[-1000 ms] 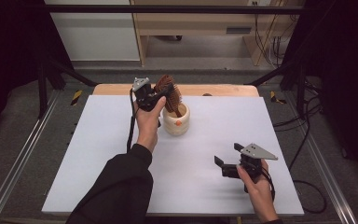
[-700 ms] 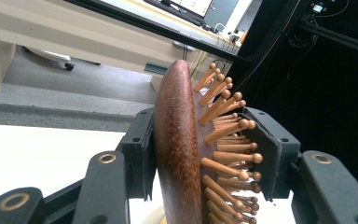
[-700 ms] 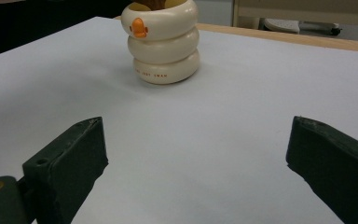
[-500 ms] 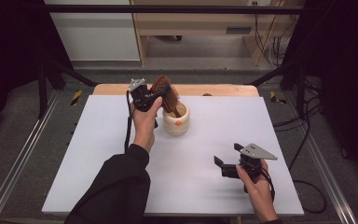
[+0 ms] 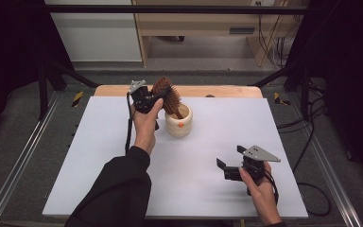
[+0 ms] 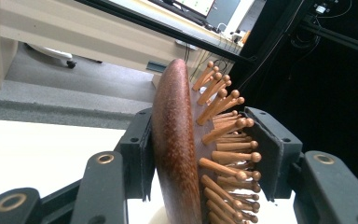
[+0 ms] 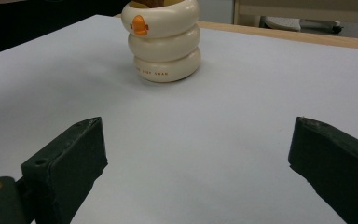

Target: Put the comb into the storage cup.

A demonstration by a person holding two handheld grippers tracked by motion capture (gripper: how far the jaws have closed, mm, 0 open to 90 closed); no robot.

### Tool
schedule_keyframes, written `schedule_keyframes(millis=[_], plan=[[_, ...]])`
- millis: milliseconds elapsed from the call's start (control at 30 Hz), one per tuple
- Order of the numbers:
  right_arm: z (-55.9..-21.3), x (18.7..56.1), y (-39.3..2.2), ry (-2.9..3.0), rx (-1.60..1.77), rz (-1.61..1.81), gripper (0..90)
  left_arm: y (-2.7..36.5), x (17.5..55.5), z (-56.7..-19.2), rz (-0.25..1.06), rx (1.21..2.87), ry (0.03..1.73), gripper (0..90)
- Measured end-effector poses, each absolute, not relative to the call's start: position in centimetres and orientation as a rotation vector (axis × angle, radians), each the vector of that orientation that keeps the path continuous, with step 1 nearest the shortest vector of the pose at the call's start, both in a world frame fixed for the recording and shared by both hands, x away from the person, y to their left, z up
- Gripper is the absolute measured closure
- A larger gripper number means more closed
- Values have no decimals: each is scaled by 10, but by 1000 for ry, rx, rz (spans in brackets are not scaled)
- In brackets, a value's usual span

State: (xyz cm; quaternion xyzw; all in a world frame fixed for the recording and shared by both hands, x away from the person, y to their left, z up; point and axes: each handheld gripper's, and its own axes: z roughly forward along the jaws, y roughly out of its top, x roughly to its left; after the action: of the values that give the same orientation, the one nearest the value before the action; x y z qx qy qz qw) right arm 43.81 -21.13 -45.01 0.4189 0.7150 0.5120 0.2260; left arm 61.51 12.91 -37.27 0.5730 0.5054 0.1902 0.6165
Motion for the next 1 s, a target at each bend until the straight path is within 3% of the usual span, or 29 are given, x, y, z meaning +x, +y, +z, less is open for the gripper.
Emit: schedule_keyframes(millis=[1000], plan=[[-451,438,-209,1989,1153,1405,44,135,617,-376,434,1331,1165,442]])
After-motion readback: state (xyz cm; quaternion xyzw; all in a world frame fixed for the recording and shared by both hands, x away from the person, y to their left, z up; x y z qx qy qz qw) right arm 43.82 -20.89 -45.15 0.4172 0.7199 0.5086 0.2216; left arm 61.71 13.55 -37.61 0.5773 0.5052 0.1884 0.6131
